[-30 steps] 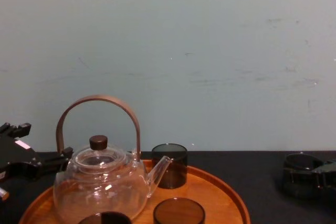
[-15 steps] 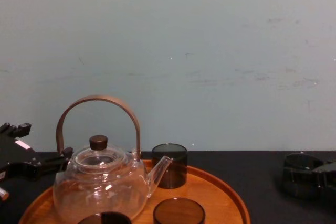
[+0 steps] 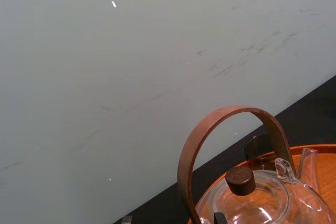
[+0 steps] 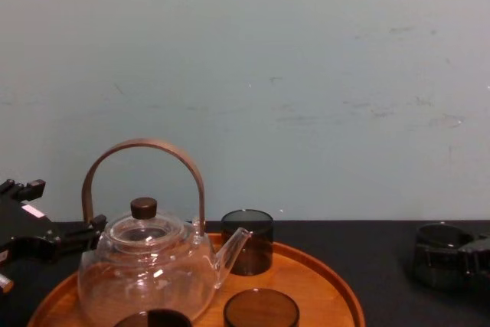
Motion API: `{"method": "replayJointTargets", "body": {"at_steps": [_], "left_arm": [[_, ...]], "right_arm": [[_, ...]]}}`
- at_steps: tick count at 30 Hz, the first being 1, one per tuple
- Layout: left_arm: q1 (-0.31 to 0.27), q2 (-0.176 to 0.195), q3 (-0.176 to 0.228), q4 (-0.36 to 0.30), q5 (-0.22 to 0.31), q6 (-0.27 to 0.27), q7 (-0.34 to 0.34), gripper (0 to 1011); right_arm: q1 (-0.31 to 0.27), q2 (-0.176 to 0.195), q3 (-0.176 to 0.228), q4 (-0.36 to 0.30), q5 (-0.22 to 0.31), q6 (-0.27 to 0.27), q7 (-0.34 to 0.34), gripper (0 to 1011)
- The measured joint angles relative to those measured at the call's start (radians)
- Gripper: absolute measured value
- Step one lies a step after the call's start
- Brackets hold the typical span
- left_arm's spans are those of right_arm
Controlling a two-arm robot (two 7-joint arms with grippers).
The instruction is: Pick up the glass from the table and place it on the tray.
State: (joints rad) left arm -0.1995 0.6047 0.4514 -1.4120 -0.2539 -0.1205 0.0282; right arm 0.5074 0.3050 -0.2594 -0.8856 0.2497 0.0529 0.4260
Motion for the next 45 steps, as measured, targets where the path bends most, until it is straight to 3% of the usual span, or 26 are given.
{"method": "replayJointTargets", "body": {"at_steps": [11,30,45], "left_arm": [[0.0,0.0,0.0,0.0,0.0,0.0,0.0,1009],[0.0,0.0,0.0,0.0,0.0,0.0,0.0,1010],[0.0,0.0,0.0,0.0,0.0,0.0,0.0,1009]], "right_arm": [[-0.027,0.014,0.006,-0.064,0.011,0.032,-0.001,903],[-0.117,0.057,-0.003,-0.283,0.033,0.089,-0.015,903],[-0.145,0.075,-0.025,-0.365,0.056,0.101,-0.007,903]]}}
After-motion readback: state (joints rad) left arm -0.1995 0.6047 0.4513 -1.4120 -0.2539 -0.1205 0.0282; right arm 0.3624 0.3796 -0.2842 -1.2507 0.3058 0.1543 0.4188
